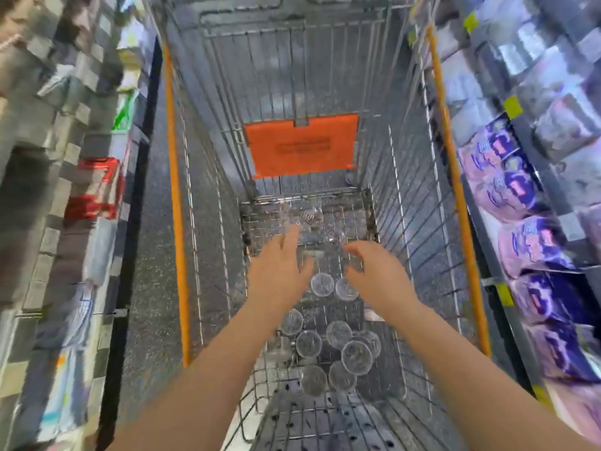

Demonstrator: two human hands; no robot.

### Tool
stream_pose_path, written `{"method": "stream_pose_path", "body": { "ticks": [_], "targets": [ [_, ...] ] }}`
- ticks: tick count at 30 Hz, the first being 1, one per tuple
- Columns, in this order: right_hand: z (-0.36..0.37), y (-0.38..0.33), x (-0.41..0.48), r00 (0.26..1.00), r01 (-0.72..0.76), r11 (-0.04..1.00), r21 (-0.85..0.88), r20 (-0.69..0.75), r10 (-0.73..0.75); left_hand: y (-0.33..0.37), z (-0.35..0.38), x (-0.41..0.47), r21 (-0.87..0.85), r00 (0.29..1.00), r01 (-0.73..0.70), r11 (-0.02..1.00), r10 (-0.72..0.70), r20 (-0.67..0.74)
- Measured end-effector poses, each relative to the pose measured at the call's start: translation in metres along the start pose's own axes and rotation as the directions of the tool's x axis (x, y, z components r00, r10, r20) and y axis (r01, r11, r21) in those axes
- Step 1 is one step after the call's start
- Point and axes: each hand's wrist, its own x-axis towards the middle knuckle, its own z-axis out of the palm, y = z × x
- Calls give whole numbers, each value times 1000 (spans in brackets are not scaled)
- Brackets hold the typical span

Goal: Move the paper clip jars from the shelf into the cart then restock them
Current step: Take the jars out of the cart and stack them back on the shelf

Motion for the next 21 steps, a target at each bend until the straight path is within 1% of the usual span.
{"method": "stream_pose_path", "body": {
  "ticks": [3,5,7,9,11,12,13,16,17,18,19,21],
  "targets": [
    [46,33,8,990,-139,990,-15,9,139,-11,62,-5,33,990,-23,999,18,143],
    [72,52,5,974,-222,975,-28,35,223,-15,95,-17,26,962,-28,999,20,271],
    [92,69,0,959,-264,962,-67,85,270,-15,120,-31,26,921,-86,996,70,383],
    [104,83,-8,945,-291,952,-97,127,302,-14,137,-45,21,840,-186,982,147,522],
    [110,97,-15,926,-341,933,-117,128,355,-13,152,-58,-32,721,-263,964,218,657],
    [113,104,-18,916,-366,922,-128,123,381,-12,159,-63,-67,676,-294,953,257,690],
    [117,111,-21,907,-384,911,-149,125,402,-10,166,-67,-88,644,-328,941,291,707],
    [128,129,-35,888,-402,890,-214,147,436,2,181,-73,-100,589,-398,912,338,734],
    [132,133,-41,874,-424,877,-225,151,461,7,184,-74,-91,585,-410,907,339,737],
    [134,136,-47,861,-449,863,-234,147,488,12,188,-74,-80,596,-417,905,339,728],
    [136,137,-53,851,-468,850,-240,138,507,15,191,-74,-72,619,-411,909,336,709],
    [138,138,-60,841,-488,838,-244,127,526,17,197,-71,-95,671,-341,935,313,672]
  ]
}}
